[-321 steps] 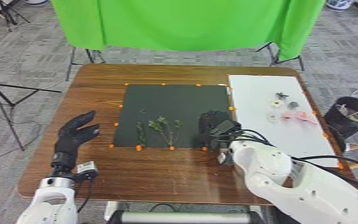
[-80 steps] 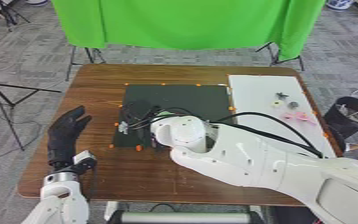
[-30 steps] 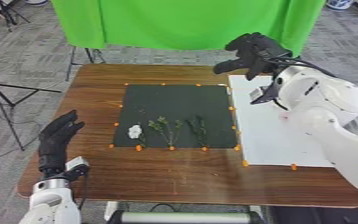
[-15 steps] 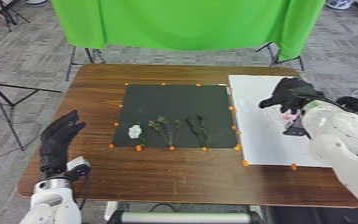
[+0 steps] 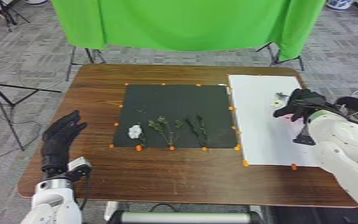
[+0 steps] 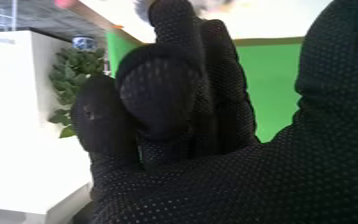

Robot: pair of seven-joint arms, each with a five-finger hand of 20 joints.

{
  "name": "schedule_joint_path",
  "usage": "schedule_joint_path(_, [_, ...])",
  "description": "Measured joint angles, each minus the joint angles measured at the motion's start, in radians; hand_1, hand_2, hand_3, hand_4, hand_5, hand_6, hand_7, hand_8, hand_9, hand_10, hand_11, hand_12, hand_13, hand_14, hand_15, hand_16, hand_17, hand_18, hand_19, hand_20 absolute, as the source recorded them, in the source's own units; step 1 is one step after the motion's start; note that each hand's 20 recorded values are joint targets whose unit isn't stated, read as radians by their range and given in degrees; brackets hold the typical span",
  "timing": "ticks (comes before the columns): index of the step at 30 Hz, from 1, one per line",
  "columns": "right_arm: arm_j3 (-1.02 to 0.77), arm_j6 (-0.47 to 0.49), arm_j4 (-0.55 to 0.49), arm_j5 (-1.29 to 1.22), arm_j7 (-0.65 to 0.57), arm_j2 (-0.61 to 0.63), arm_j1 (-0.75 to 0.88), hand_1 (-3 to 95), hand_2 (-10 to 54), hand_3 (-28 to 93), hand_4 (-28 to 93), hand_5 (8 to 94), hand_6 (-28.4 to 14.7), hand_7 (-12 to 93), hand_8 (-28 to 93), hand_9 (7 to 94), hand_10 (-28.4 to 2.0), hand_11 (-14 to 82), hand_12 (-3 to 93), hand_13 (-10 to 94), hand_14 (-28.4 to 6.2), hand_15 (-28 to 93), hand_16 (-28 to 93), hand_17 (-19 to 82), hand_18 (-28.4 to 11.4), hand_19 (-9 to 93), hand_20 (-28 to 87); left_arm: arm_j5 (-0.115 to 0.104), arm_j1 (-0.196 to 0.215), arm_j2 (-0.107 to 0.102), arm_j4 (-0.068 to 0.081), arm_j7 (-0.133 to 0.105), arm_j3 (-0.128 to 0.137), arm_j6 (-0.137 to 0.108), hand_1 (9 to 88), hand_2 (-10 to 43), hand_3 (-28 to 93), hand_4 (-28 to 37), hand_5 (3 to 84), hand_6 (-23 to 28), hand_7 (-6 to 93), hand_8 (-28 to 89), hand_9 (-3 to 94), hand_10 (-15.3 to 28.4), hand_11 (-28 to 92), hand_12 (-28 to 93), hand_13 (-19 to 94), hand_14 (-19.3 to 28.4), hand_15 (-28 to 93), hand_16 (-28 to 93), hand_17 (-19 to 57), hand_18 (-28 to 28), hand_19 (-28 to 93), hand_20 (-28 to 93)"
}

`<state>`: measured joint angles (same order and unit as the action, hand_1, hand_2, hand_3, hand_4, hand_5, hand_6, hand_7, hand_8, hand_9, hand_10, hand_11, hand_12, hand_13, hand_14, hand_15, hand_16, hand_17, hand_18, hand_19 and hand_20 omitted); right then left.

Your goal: Arrange flowers

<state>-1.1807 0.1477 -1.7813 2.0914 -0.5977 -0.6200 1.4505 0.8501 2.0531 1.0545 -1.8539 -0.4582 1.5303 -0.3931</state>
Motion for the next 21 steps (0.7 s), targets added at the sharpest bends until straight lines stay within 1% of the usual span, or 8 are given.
schedule_joint_path(3, [-0.002, 0.003, 0.012, 0.0, -0.01, -0.001, 0.008, 38.5, -9.5, 67, -20, 64.9, -0.2, 14, -7, 82.4, -11.5, 26.2, 22.6, 91, -3.4, 59, 28, 62, -14.4, 93, 49, 0.0, 0.001, 0.002, 0.0, 0.0, 0.0, 0.001, 32.8, -3.4, 73, -14.5, 50.3, 0.8, 20.2, -10, 40.2, 11.7, 20, 12, 39, 16.0, 30, 1, 10.2, 13.6, 20, 23])
schedule_joint_path(5, [-0.002, 0.003, 0.019, 0.0, -0.015, -0.002, 0.014, 44.2, -9.5, 67, -21, 65.7, 0.3, 15, -7, 83.9, -10.9, 25.0, 24.4, 92, -2.8, 58, 29, 63, -13.8, 93, 50, 0.0, 0.001, 0.004, 0.0, 0.001, 0.001, 0.001, 32.8, -3.3, 73, -14.5, 50.3, 0.8, 20.2, -10, 40.2, 11.7, 20, 12, 39, 16.0, 30, 1, 10.2, 13.6, 20, 23])
schedule_joint_path(7, [-0.001, 0.002, 0.024, -0.001, -0.017, -0.003, 0.02, 49.8, -9.5, 65, -22, 67.6, 0.4, 17, 2, 86.7, -9.8, 19.4, 31.5, 92, -2.2, 58, 29, 63, -13.4, 93, 50, 0.0, 0.001, 0.005, -0.001, 0.001, 0.002, 0.001, 32.8, -3.2, 73, -14.5, 50.2, 0.8, 20.2, -9, 40.2, 11.6, 20, 12, 39, 16.0, 30, 1, 10.1, 13.7, 20, 23])
schedule_joint_path(9, [-0.001, 0.002, 0.03, -0.002, -0.014, -0.006, 0.026, 57.3, -9.5, 59, -21, 72.6, -0.3, 19, 11, 89.9, -8.7, 14.3, 36.6, 93, -1.6, 58, 29, 64, -12.8, 93, 50, 0.0, 0.002, 0.006, -0.001, 0.002, 0.003, 0.001, 32.8, -3.2, 73, -14.5, 50.2, 0.9, 20.2, -9, 40.2, 11.6, 20, 12, 39, 16.0, 30, 1, 10.1, 13.6, 20, 23])
schedule_joint_path(11, [-0.001, 0.002, 0.034, -0.003, -0.005, -0.009, 0.032, 59.6, -9.5, 60, -21, 76.0, -0.4, 22, 14, 91.3, -8.3, 13.3, 37.7, 93, -1.3, 58, 29, 65, -12.6, 93, 51, 0.0, 0.004, 0.007, -0.002, 0.002, 0.005, 0.003, 32.8, -3.1, 73, -14.6, 50.3, 0.9, 20.1, -10, 40.2, 11.7, 20, 12, 39, 16.0, 30, 1, 10.1, 13.7, 20, 23])
schedule_joint_path(13, [0.004, -0.009, 0.037, -0.002, 0.006, -0.011, 0.036, 60.9, -9.5, 61, -21, 77.0, -0.5, 23, 14, 92.3, -8.0, 14.1, 37.9, 94, -1.1, 59, 29, 65, -12.5, 93, 51, 0.0, 0.006, 0.008, -0.002, 0.002, 0.007, 0.004, 32.7, -2.9, 73, -14.5, 50.2, 0.9, 20.1, -9, 40.1, 11.7, 20, 12, 39, 16.0, 30, 1, 10.1, 13.7, 20, 23])
schedule_joint_path(19, [0.008, -0.162, 0.025, -0.005, 0.034, -0.011, 0.055, 61.6, -9.5, 61, -21, 78.4, -1.3, 24, 13, 92.9, -7.7, 13.2, 38.6, 94, -0.6, 60, 29, 66, -12.2, 93, 53, -0.001, 0.009, 0.009, -0.003, 0.003, 0.008, 0.004, 32.6, -2.6, 73, -14.5, 50.2, 1.0, 20.0, -10, 40.1, 11.7, 20, 12, 39, 16.0, 30, 1, 9.9, 13.8, 20, 23])
schedule_joint_path(21, [-0.006, -0.185, 0.002, -0.015, 0.043, -0.012, 0.062, 61.9, -9.5, 61, -20, 78.5, -1.5, 24, 13, 93.0, -7.8, 13.0, 38.8, 94, -0.5, 60, 28, 67, -12.1, 93, 53, -0.002, 0.009, 0.009, -0.003, 0.003, 0.008, 0.004, 32.5, -2.5, 73, -14.6, 50.1, 1.0, 20.0, -9, 40.1, 11.7, 20, 12, 39, 16.0, 30, 1, 9.8, 13.8, 20, 23])
